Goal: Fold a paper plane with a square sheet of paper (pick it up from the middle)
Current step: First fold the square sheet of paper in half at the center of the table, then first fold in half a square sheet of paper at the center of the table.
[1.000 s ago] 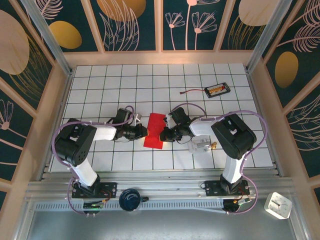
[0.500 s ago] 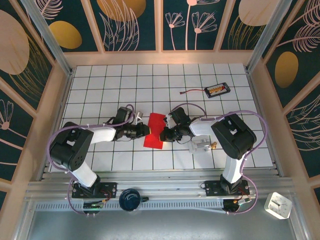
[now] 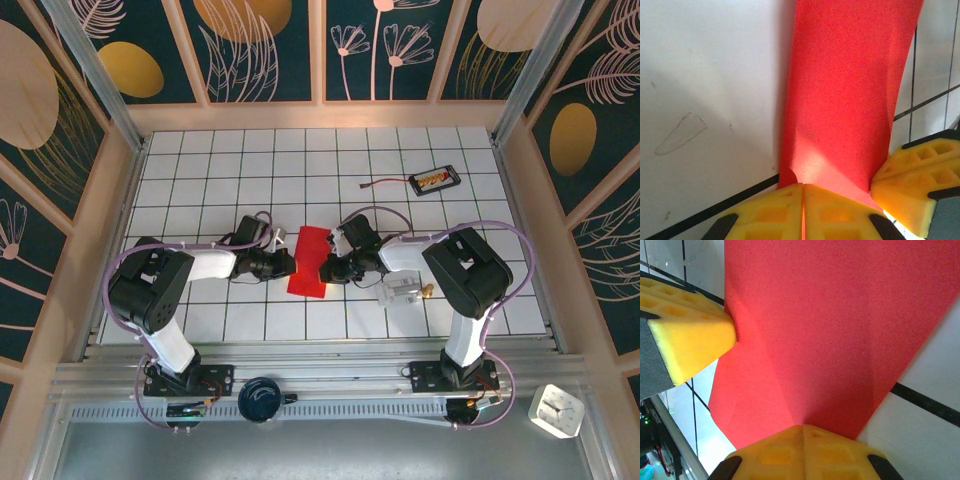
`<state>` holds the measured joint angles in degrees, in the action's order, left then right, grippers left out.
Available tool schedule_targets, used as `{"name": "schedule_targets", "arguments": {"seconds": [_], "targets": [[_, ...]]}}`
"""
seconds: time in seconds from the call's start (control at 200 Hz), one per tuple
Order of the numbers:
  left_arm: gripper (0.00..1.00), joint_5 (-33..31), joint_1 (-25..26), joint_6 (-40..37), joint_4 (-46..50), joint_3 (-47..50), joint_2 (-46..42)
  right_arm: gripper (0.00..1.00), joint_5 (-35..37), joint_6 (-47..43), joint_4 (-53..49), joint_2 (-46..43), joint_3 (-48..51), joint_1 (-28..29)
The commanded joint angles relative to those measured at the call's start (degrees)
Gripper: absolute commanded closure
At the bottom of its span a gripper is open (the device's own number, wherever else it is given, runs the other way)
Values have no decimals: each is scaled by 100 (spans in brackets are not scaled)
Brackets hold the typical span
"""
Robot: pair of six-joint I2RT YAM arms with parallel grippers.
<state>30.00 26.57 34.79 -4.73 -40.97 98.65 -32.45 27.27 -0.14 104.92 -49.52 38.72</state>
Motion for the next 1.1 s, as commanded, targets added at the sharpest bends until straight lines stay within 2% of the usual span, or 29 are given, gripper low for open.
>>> {"name": "schedule_targets", "arguments": {"seconds": [0.0, 0.16, 0.23, 0.47, 0.626, 0.766, 1.096], "targets": [[93, -797, -20, -411, 782, -2, 276, 91, 1258, -219, -945, 513, 242, -54], [100, -900, -11, -512, 927, 28, 387, 82, 1139, -257, -1014, 301, -50, -57], [100, -951, -10, -545, 985, 27, 408, 79, 1029, -211, -975, 185, -299, -84], [100, -698, -11, -419, 820, 183, 543, 77, 219, 517, 253, -61, -834, -146], [100, -539, -20, -372, 680, 213, 693, 82, -165, 835, 737, 389, -1290, -142], [100, -530, -29, -336, 623, 265, 712, 88, -221, 1019, 867, 840, -1723, -137], [100, -591, -30, -361, 606, 290, 730, 91, -415, 1019, 696, 1358, -2006, 28]]}}
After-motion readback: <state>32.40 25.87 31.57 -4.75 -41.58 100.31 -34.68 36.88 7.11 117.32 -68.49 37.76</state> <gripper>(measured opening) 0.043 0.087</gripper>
